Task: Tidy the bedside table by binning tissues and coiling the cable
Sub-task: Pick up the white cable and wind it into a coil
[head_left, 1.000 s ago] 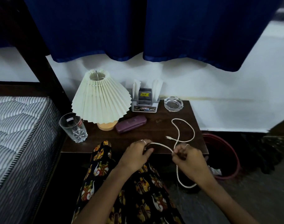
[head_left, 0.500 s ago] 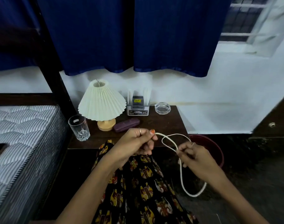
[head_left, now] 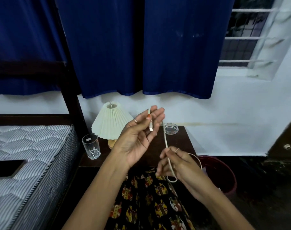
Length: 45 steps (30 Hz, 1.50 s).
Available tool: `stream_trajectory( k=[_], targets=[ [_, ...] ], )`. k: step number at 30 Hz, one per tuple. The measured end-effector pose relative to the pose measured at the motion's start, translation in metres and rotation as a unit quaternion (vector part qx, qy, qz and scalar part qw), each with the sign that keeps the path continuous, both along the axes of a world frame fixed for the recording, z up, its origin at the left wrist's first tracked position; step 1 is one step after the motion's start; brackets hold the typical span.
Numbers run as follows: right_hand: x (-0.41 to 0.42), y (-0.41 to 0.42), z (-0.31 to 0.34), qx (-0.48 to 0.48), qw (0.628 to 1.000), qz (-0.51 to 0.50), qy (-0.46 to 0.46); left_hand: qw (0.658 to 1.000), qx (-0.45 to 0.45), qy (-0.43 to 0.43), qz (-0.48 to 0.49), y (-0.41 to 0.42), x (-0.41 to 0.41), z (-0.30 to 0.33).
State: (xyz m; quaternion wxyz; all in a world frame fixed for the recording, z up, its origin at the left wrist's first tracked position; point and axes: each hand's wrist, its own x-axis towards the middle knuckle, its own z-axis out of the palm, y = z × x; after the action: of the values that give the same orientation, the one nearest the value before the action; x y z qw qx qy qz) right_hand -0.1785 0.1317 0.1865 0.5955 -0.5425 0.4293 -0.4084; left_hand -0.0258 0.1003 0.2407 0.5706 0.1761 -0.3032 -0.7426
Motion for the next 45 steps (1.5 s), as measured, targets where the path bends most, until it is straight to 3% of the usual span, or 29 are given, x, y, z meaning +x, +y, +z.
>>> stream_trajectory(
  k=[5, 10, 13, 15, 17, 20, 23, 24, 28, 33, 37, 45],
  targets=[
    [0.01, 0.008, -0.012, -0.089, 0.99, 0.042, 0.105, 0.996, -0.016, -0.041, 0.081, -0.006, 0.009, 0.014],
    [-0.002, 0.015, -0.026, -0.187, 0.937, 0.093, 0.28, 0.992, -0.002, 0.002, 0.128, -0.015, 0.018, 0.017],
    [-0.013, 0.019, -0.031, -0.147, 0.938, 0.091, 0.3, 0.989, -0.005, 0.023, 0.144, -0.019, 0.022, 0.018],
    [-0.018, 0.019, -0.035, -0.106, 0.941, 0.088, 0.309, 0.988, -0.002, 0.004, 0.153, -0.021, 0.02, 0.014],
    [-0.02, 0.022, -0.033, -0.125, 0.925, 0.087, 0.348, 0.987, -0.005, -0.025, 0.159, -0.024, 0.017, 0.006],
    [-0.009, 0.033, -0.003, -0.183, 0.876, 0.115, 0.43, 0.982, -0.027, -0.085, 0.166, -0.026, 0.012, -0.005],
    [0.0, 0.037, 0.034, -0.251, 0.836, 0.178, 0.455, 0.97, -0.064, -0.161, 0.169, -0.027, 0.008, -0.012],
    [0.0, 0.037, 0.043, -0.283, 0.822, 0.183, 0.458, 0.964, -0.074, -0.188, 0.172, -0.027, 0.007, -0.013],
    [-0.002, 0.027, 0.072, -0.379, 0.826, 0.151, 0.388, 0.943, -0.094, -0.261, 0.184, -0.03, 0.009, -0.019],
    [-0.001, -0.003, 0.097, -0.407, 0.866, 0.076, 0.279, 0.926, -0.109, -0.325, 0.156, -0.027, 0.017, -0.025],
    [0.001, -0.038, 0.105, -0.382, 0.901, 0.029, 0.205, 0.931, -0.123, -0.32, 0.126, -0.019, 0.018, -0.033],
    [0.012, -0.089, 0.077, -0.31, 0.93, -0.075, 0.18, 0.97, -0.081, -0.225, 0.051, -0.003, 0.012, -0.041]
  ],
)
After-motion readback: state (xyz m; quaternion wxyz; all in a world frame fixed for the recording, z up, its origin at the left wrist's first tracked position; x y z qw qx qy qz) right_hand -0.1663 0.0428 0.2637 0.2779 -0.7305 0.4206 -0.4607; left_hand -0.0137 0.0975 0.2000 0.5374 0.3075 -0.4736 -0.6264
